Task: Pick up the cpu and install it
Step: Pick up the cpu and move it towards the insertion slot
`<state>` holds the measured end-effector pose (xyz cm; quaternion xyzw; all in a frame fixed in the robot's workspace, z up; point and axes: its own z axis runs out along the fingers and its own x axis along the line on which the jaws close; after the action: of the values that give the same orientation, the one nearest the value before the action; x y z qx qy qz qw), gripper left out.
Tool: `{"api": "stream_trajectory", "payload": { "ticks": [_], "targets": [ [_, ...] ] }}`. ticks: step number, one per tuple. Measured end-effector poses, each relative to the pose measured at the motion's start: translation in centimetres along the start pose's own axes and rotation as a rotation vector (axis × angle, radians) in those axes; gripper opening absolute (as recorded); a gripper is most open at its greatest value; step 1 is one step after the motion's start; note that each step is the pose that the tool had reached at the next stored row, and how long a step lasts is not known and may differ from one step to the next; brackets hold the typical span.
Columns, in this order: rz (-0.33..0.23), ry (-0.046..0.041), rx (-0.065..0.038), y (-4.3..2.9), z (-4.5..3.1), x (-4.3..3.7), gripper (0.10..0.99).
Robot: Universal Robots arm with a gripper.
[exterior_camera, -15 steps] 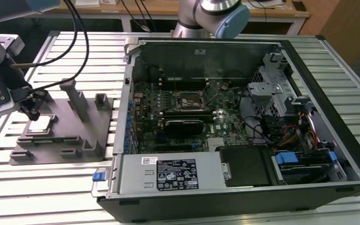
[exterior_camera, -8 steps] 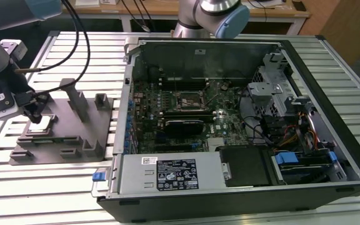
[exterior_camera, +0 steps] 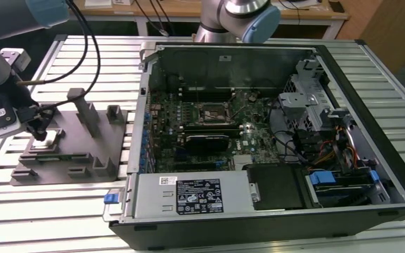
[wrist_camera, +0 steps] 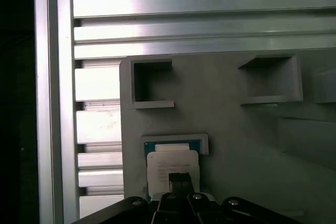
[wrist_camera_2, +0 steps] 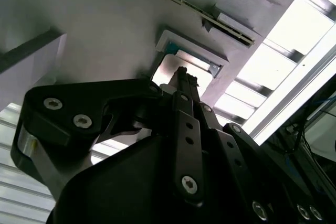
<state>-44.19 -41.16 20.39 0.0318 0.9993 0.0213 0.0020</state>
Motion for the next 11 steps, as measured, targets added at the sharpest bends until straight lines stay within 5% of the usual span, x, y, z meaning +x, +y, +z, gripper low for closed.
{"api": "stream_trajectory", "payload": {
  "ticks": [11],
  "targets": [
    [-0.001, 0.0, 0.003, 0.61, 0.41, 0.28, 0.106]
  ]
}}
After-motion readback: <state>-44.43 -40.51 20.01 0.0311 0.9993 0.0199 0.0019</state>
